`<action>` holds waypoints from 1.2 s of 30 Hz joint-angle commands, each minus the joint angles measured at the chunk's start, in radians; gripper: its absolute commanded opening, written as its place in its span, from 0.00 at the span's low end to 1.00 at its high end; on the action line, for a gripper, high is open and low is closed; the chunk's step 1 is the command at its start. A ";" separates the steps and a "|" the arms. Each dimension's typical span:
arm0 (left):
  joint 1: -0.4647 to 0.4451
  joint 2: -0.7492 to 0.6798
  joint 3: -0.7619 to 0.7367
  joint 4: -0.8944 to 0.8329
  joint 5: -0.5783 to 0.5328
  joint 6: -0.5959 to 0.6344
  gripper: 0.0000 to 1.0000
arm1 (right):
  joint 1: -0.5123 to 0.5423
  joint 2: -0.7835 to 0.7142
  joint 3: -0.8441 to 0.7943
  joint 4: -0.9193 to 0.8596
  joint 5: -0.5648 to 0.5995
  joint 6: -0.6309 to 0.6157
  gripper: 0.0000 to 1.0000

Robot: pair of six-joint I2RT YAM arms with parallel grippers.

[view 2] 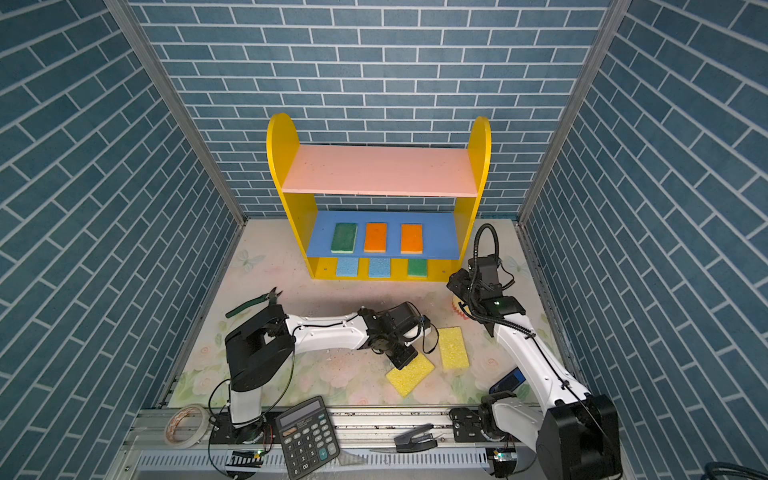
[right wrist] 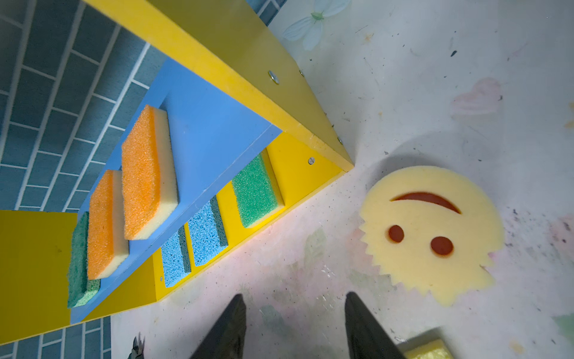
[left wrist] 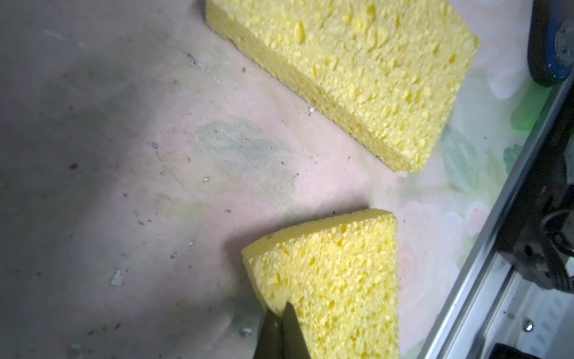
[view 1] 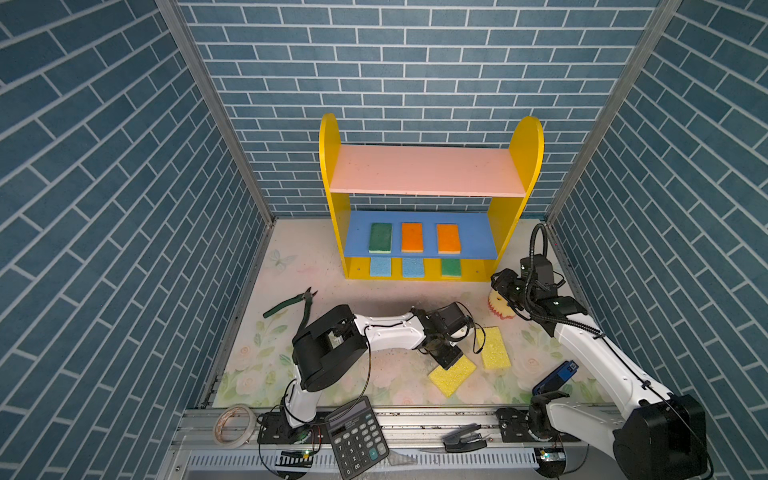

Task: Place and organize the cleaning sponges onto the shelf
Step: 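Lift the yellow sponge toward the shelf with the left gripper while the right approaches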

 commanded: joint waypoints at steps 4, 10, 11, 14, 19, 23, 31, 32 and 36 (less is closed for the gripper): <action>0.046 -0.127 -0.004 -0.026 -0.018 -0.017 0.00 | -0.007 0.018 -0.009 0.074 -0.069 -0.023 0.49; 0.197 -0.381 -0.063 -0.002 -0.041 -0.038 0.00 | 0.004 0.053 -0.026 0.303 -0.272 -0.038 0.48; 0.221 -0.426 -0.082 0.006 -0.056 -0.038 0.00 | 0.018 0.052 -0.021 0.312 -0.269 -0.042 0.48; 0.289 -0.534 -0.130 0.038 -0.072 -0.061 0.01 | 0.101 0.046 0.036 0.273 -0.228 -0.128 0.52; 0.346 -0.655 -0.158 0.042 -0.113 -0.108 0.01 | 0.240 0.042 0.093 0.318 -0.238 -0.250 0.56; 0.412 -0.745 -0.183 0.053 -0.127 -0.157 0.01 | 0.283 0.040 0.133 0.377 -0.305 -0.258 0.58; 0.531 -0.837 -0.193 0.042 -0.128 -0.221 0.02 | 0.424 0.133 0.233 0.414 -0.408 -0.266 0.58; 0.535 -0.842 -0.192 0.042 -0.128 -0.224 0.02 | 0.440 0.153 0.244 0.415 -0.420 -0.265 0.58; 0.549 -0.843 -0.178 0.024 -0.127 -0.230 0.01 | 0.507 0.234 0.314 0.403 -0.499 -0.269 0.56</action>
